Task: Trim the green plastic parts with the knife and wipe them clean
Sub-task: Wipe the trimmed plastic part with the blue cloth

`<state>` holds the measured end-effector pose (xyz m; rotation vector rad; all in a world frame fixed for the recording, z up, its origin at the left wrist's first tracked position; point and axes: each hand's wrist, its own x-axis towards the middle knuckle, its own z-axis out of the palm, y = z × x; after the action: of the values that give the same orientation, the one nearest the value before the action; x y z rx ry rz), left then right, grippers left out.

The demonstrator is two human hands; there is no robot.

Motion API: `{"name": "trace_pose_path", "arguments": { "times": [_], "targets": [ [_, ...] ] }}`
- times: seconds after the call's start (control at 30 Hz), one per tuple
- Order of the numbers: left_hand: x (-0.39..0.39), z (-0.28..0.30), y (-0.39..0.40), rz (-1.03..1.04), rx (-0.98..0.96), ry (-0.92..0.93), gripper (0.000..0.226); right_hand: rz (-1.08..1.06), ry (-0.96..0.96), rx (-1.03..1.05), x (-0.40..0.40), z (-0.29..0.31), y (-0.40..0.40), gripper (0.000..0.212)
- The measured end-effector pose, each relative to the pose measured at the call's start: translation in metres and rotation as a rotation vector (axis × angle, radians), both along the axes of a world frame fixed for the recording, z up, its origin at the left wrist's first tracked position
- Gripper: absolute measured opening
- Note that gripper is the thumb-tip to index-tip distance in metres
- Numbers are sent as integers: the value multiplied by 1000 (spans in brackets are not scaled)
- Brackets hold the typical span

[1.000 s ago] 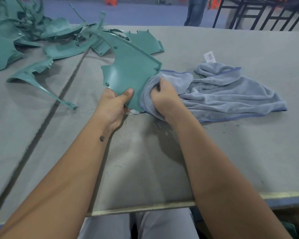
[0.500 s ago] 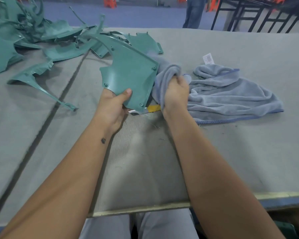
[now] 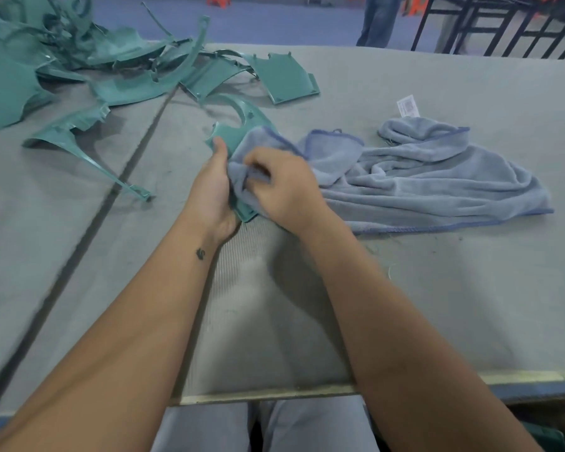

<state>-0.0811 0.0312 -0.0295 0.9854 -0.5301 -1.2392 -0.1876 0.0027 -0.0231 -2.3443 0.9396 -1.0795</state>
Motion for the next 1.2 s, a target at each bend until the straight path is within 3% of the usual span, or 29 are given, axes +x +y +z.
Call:
{"name": "trace_pose_path", "arguments": {
  "times": [0.07,0.13,0.2,0.33,0.5,0.63,0.7,1.0,1.2],
  "targets": [
    [2,-1,-2,-19,-47,70,78,52,51,10,7,0,8,31],
    [1,-3,-2,-27,-62,91,83,17,68,21,8,0,6,18],
    [-1,-4,-2,-19,-34,48,70,-108,81,63,7,3,-6,10],
    [-3,-5,-6,13,-24,3,53,-359,220,75,3,12,-39,24],
    [0,-7,-10,17,-24,3,54,-281,274,91,8,11,-38,24],
    [4,-7,-10,-25,11,68,66,39,145,86,4,9,-7,20],
    [5,-8,-10,-58,-6,88,72,97,129,112,5,9,0,16],
    [1,-10,-16,19,-13,6,56,-186,-56,239,16,24,-32,21],
    [0,-12,-14,-3,-74,-17,48,-302,56,59,26,32,-46,31]
  ]
}}
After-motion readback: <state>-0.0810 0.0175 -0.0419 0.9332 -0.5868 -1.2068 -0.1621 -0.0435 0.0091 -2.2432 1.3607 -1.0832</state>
